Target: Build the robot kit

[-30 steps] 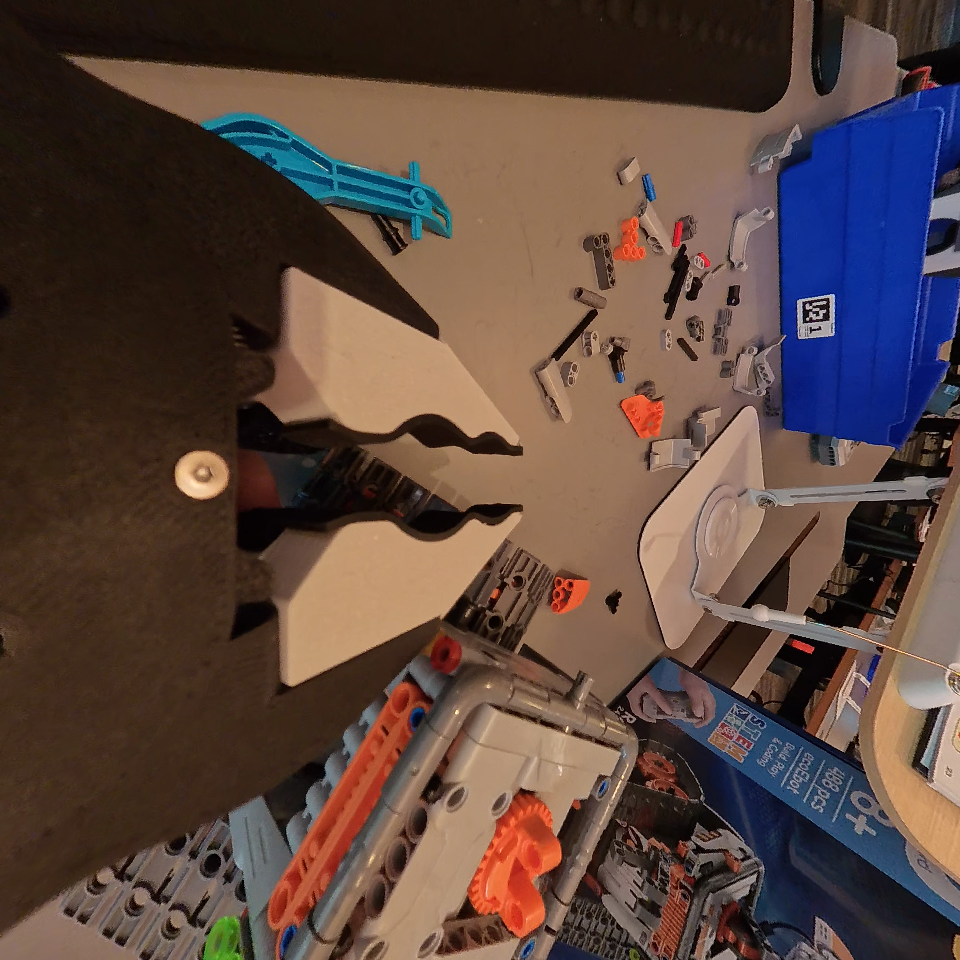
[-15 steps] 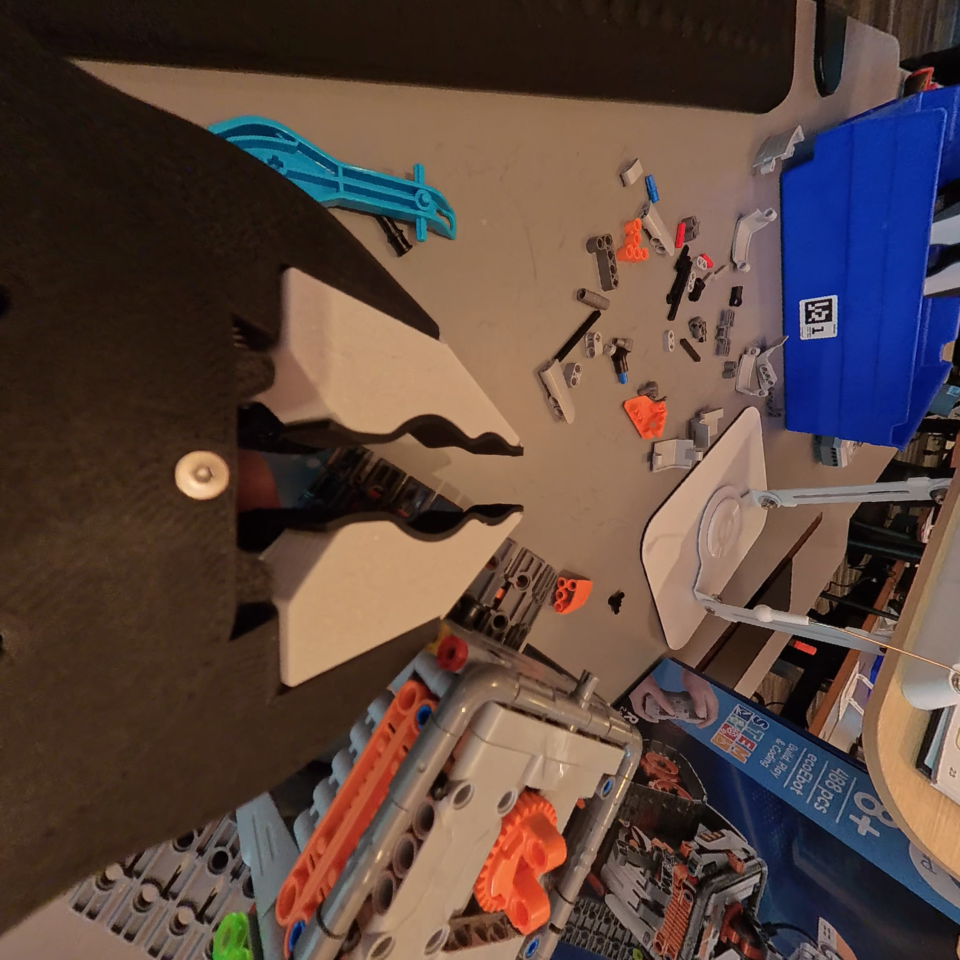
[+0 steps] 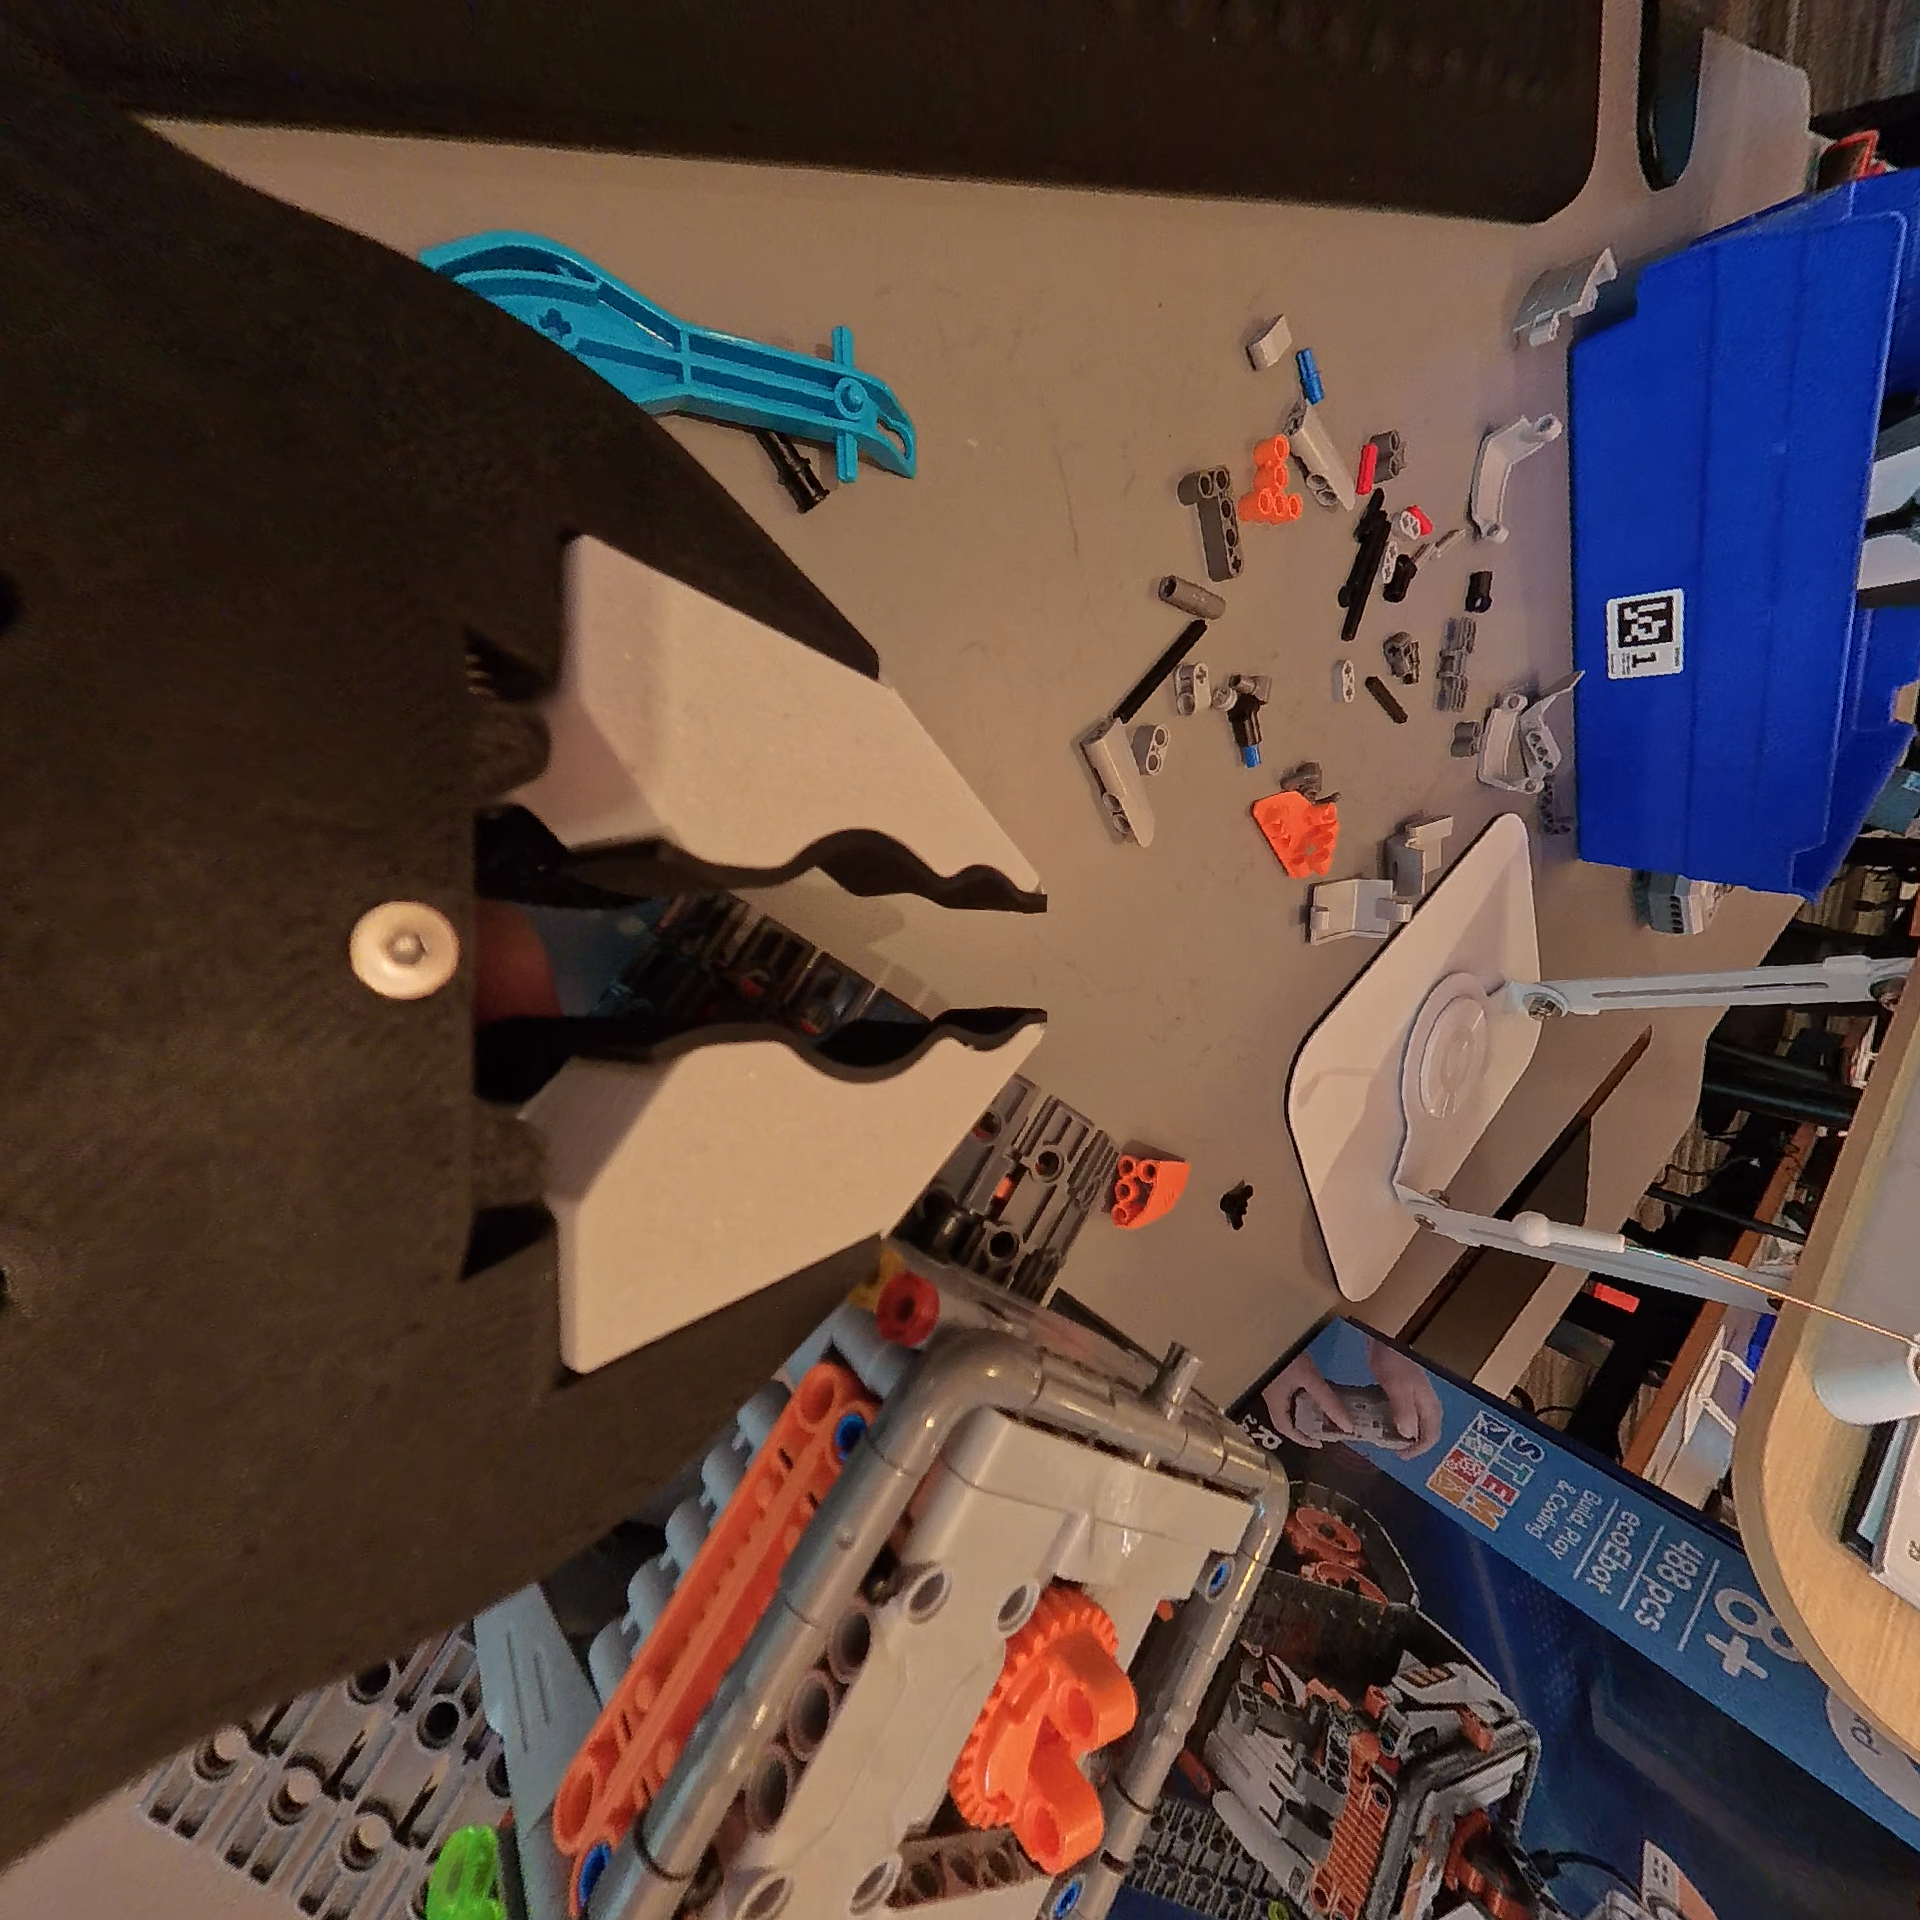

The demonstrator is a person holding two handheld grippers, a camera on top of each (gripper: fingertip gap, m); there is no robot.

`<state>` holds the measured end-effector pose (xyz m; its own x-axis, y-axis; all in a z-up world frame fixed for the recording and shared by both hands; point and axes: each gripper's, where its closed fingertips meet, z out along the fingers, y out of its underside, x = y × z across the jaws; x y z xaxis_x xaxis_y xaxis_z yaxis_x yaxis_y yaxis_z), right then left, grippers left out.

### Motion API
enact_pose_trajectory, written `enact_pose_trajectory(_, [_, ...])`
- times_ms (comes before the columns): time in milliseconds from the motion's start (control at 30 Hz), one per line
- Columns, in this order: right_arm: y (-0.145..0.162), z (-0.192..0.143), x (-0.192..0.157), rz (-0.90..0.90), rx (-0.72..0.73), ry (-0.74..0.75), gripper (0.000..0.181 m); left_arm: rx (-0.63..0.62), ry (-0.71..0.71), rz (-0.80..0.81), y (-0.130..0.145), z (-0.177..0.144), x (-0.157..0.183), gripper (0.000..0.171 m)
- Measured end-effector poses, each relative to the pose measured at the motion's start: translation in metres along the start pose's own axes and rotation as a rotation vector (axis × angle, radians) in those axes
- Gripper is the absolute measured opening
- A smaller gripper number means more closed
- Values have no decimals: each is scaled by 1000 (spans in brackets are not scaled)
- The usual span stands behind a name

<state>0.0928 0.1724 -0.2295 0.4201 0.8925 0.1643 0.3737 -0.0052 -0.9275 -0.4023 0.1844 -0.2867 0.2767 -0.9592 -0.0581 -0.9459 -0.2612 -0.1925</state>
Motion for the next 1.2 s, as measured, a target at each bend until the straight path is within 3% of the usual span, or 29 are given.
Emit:
enact_pose_trajectory(200, [0,0,0,3,2,-2,16,32,-51,-27,0,-12,-9,0])
enact_pose_trajectory(300, [0,0,0,4,3,-2,16,25,-94,-47,5,-21,-19,18])
enact_pose_trajectory(433, [0,0,1,7,6,-1,16,34,-120,-71,11,-38,-25,24])
enact_pose_trajectory(633, [0,0,1,12,7,0,14,-31,-59,-90,29,-53,-15,36])
enact_pose_trajectory(900, [0,0,2,13,8,1,14,-138,75,-55,48,-43,19,43])
enact_pose_trajectory(1033, [0,0,2,11,6,2,14,-204,87,-18,56,-29,25,43])
enact_pose_trajectory(1200, [0,1,2,7,3,4,14,-257,61,27,58,-18,23,21])
